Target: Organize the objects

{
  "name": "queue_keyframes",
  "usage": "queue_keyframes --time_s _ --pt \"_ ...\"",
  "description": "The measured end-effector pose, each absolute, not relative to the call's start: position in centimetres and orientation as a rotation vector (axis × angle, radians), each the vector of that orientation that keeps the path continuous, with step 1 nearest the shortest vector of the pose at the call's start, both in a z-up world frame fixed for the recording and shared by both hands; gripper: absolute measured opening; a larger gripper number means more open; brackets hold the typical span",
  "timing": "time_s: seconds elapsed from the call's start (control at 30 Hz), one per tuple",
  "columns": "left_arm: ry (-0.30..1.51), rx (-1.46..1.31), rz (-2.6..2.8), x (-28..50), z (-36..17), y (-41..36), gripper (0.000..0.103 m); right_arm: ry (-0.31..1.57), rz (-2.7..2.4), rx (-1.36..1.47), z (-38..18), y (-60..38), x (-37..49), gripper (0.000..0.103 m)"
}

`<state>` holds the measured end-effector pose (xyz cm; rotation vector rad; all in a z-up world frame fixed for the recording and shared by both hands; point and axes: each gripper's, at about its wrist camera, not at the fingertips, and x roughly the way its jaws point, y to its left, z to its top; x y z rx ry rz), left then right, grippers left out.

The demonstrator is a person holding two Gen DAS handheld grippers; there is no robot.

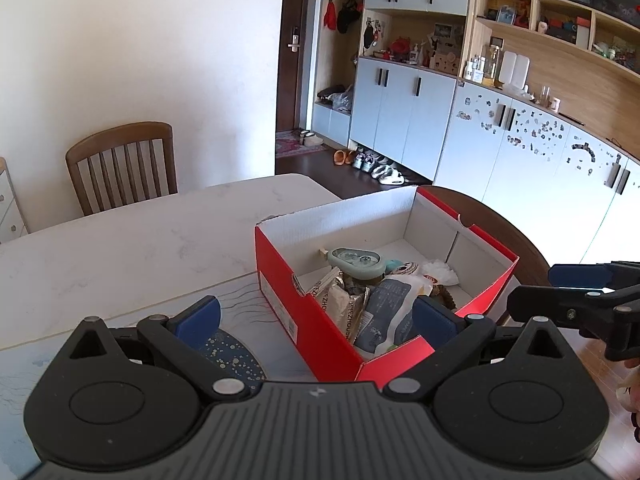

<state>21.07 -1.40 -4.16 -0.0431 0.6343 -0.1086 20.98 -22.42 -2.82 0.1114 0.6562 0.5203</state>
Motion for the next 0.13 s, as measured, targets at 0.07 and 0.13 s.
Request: queue_keyframes --time_s 0.07,0.13 --pt "0.636 -0.047 -0.110 21.16 -4.15 -1.34 0.103 0.658 0.520 0.108 -2.83 -22.38 20.96 0.102" --pt "0.642 -0.052 -0.110 21.29 -4.23 -1.22 0.103 0.660 0.516 0.102 -2.83 -22.31 21.07 0.102"
